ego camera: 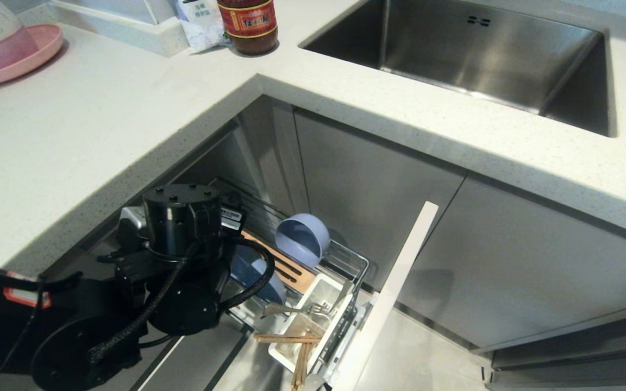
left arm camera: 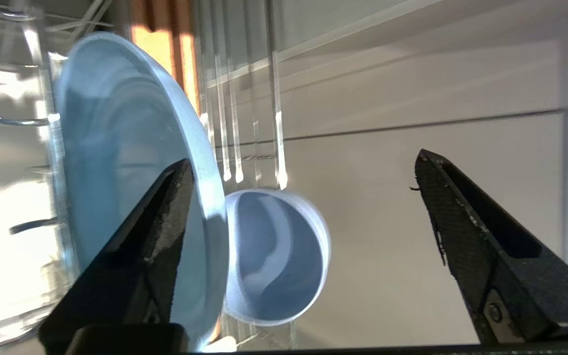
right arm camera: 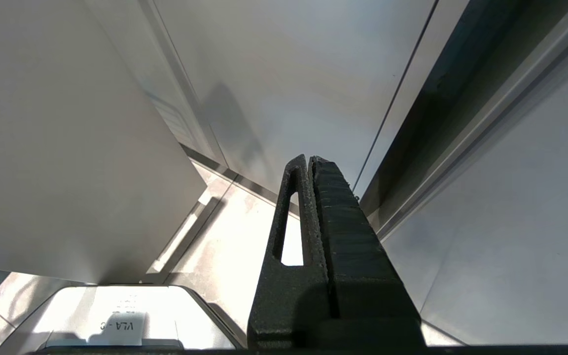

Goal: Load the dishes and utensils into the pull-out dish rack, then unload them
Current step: Pick up the plate and place it in the cupboard

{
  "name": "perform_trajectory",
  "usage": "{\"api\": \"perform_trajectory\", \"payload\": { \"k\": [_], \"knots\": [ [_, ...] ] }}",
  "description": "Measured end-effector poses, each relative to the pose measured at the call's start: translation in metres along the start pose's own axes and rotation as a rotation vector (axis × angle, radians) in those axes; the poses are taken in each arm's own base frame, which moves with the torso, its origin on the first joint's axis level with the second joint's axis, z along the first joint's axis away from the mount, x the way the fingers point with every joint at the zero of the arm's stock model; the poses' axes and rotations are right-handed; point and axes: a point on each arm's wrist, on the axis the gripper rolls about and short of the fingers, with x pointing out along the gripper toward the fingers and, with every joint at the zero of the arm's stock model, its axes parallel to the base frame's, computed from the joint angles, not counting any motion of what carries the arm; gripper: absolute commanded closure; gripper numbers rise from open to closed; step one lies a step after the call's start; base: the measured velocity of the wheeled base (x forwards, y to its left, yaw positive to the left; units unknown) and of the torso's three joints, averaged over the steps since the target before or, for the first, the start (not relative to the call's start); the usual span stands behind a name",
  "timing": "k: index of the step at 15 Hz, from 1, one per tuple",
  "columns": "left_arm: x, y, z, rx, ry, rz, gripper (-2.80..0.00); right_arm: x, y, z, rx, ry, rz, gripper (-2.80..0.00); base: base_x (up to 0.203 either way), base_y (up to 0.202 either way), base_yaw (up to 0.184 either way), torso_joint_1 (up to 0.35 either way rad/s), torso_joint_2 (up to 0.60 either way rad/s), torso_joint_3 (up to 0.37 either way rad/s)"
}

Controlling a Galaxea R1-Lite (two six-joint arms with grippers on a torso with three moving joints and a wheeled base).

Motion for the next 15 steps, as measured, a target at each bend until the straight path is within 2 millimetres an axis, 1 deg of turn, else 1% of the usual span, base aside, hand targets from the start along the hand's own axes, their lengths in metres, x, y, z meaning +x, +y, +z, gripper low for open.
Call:
{"api": "perform_trajectory", "payload": {
  "k": [13,14,15],
  "knots": [
    [-0.031,-0.012,0.019,0.091,0.075,0.033,-2.8,0.0,0.0,0.0,0.0,0.0,0.0,0.0,0.0,0.0,0.0,0.0,0.0,0.0],
    [-0.034,-0.014,0.021,0.091,0.08,0.028,0.0,0.0,0.0,0.0,0.0,0.0,0.0,0.0,0.0,0.0,0.0,0.0,0.0,0.0],
    [-0.037,-0.016,0.024,0.087,0.083,0.021,0.0,0.0,0.0,0.0,0.0,0.0,0.0,0.0,0.0,0.0,0.0,0.0,0.0,0.0]
  ]
}}
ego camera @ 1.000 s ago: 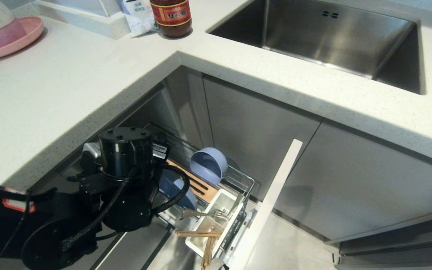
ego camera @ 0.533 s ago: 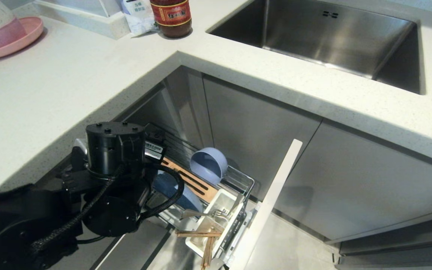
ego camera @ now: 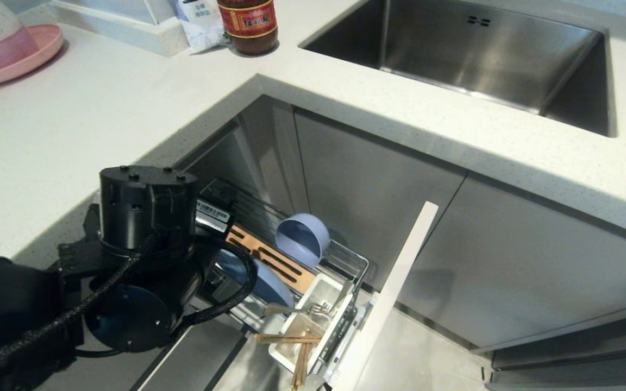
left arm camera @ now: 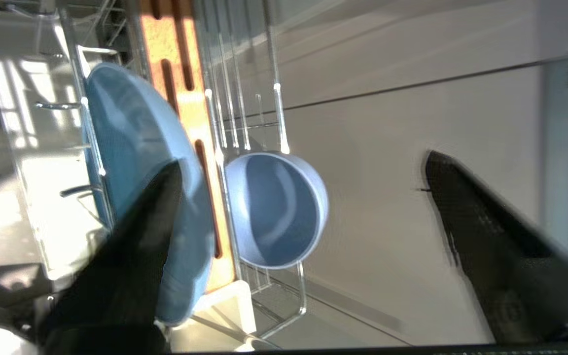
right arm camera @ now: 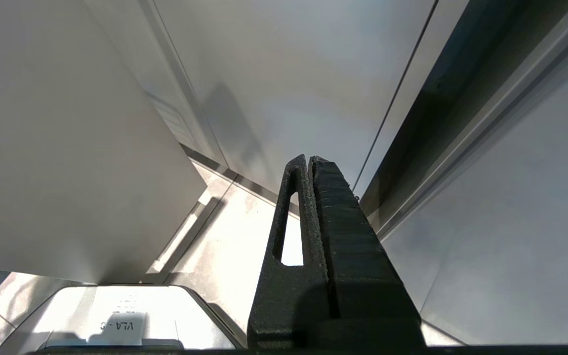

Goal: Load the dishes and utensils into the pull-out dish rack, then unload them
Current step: Pick up the plate and place it in the cupboard, then take the plate out of the cupboard

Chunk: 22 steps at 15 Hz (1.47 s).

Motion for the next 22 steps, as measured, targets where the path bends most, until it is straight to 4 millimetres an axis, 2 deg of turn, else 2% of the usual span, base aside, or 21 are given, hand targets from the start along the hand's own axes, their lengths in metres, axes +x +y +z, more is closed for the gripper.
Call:
{"api": "perform_trajectory", "payload": {
  "k": [4,7,9,12,15,18,20,22],
  "knots": [
    [-0.016,-0.009,0.014,0.013,0.015,-0.022,0.0,0.0,0.0,0.0,0.0,0.0,0.0,0.0,0.0,0.0,0.0,0.0,0.0,0.0],
    [-0.036,-0.021,0.034,0.073,0.013,-0.09,0.0,0.0,0.0,0.0,0.0,0.0,0.0,0.0,0.0,0.0,0.0,0.0,0.0,0.0],
    [-0.052,-0.028,0.054,0.124,-0.006,-0.15,0.0,0.0,0.0,0.0,0.0,0.0,0.0,0.0,0.0,0.0,0.0,0.0,0.0,0.0],
    [-0.077,-0.032,0.095,0.202,-0.061,-0.238,0.0,0.0,0.0,0.0,0.0,0.0,0.0,0.0,0.0,0.0,0.0,0.0,0.0,0.0],
    [-0.098,-0.02,0.143,0.24,-0.134,-0.318,0.0,0.0,0.0,0.0,0.0,0.0,0.0,0.0,0.0,0.0,0.0,0.0,0.0,0.0],
    [-0.13,0.004,0.182,0.328,-0.216,-0.383,0.0,0.0,0.0,0.0,0.0,0.0,0.0,0.0,0.0,0.0,0.0,0.0,0.0,0.0],
    [-0.156,0.022,0.197,0.398,-0.269,-0.405,0.0,0.0,0.0,0.0,0.0,0.0,0.001,0.0,0.0,0.0,0.0,0.0,0.0,0.0],
    [-0.184,0.041,0.2,0.475,-0.293,-0.413,0.0,0.0,0.0,0.0,0.0,0.0,0.0,0.0,0.0,0.0,0.0,0.0,0.0,0.0]
  ]
}}
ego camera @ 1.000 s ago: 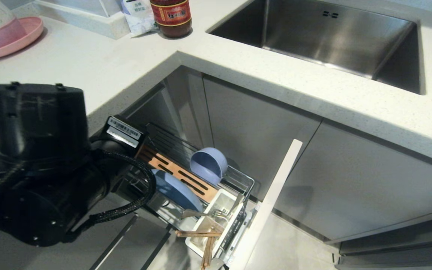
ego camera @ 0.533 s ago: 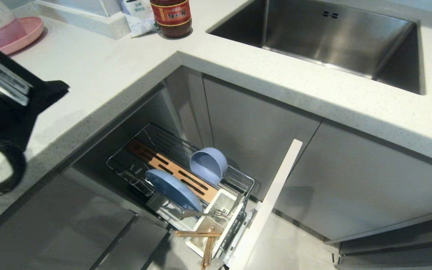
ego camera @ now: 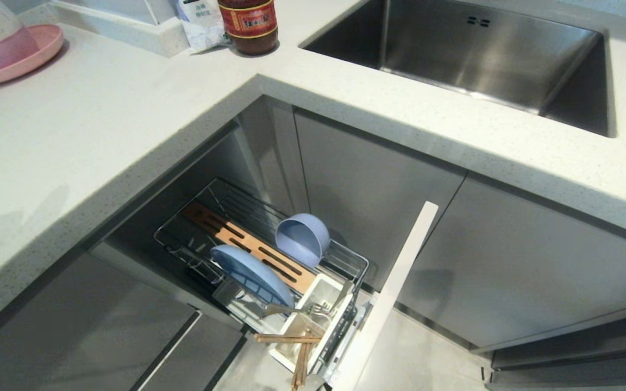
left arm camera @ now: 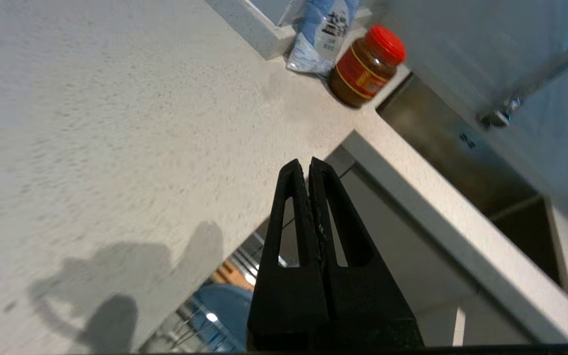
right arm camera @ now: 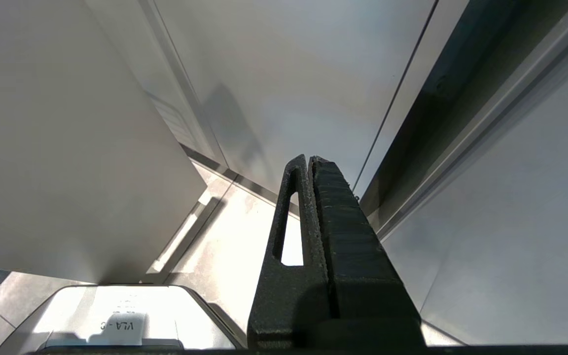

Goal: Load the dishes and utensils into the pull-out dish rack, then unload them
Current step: Take the plate out of the cupboard

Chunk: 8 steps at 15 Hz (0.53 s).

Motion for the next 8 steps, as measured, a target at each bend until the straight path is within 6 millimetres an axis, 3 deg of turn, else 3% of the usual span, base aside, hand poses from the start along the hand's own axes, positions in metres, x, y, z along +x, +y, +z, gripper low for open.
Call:
{"api": "perform_trajectory", "payload": {
  "k": [4,8],
  "knots": [
    [-0.063,0.014,-0.012,0.155,0.027,-0.029,0.0,0.0,0.0,0.0,0.0,0.0,0.0,0.0,0.0,0.0,0.0,0.0,0.0,0.0],
    [-0.086,0.028,-0.038,0.26,0.039,0.09,0.0,0.0,0.0,0.0,0.0,0.0,0.0,0.0,0.0,0.0,0.0,0.0,0.0,0.0]
  ]
}}
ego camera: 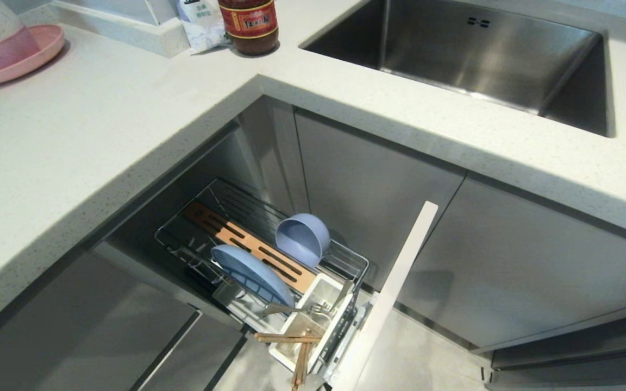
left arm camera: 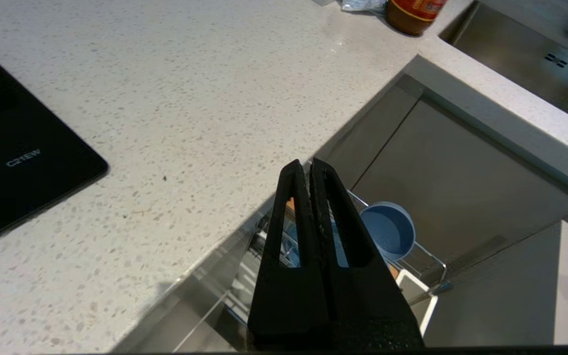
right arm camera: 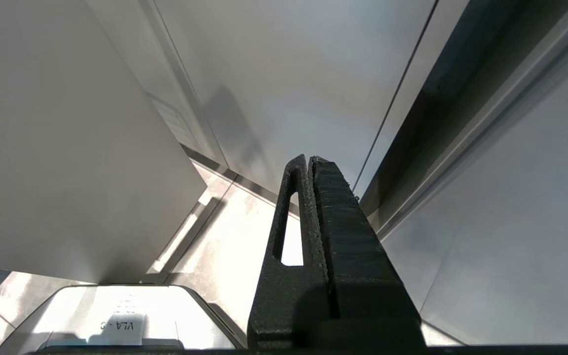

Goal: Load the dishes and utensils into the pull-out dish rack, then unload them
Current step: Take the plate out of the cupboard

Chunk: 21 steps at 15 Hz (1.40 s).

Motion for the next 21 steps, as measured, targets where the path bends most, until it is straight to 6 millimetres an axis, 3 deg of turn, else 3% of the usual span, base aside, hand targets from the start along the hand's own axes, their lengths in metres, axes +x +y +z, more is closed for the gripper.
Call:
{"api": "perform_trajectory", "payload": {
  "k": [4,8,13,15,19,21],
  "knots": [
    [-0.015,-0.004,-0.022,0.043,0.036,-0.103,0.0,0.0,0.0,0.0,0.0,0.0,0.0,0.0,0.0,0.0,0.0,0.0,0.0,0.0],
    [-0.02,0.004,-0.07,0.183,0.039,-0.105,0.0,0.0,0.0,0.0,0.0,0.0,0.0,0.0,0.0,0.0,0.0,0.0,0.0,0.0],
    [-0.001,0.022,-0.148,0.32,0.002,-0.038,0.0,0.0,0.0,0.0,0.0,0.0,-0.001,0.0,0.0,0.0,0.0,0.0,0.0,0.0],
    [-0.001,0.025,-0.159,0.321,-0.003,-0.013,0.0,0.0,0.0,0.0,0.0,0.0,-0.001,0.0,0.0,0.0,0.0,0.0,0.0,0.0],
    [-0.002,0.028,-0.18,0.279,0.173,-0.057,0.0,0.0,0.0,0.0,0.0,0.0,0.0,0.0,0.0,0.0,0.0,0.0,0.0,0.0],
    [-0.002,0.028,-0.18,0.275,0.17,-0.06,0.0,0.0,0.0,0.0,0.0,0.0,0.0,0.0,0.0,0.0,0.0,0.0,0.0,0.0]
  ]
}}
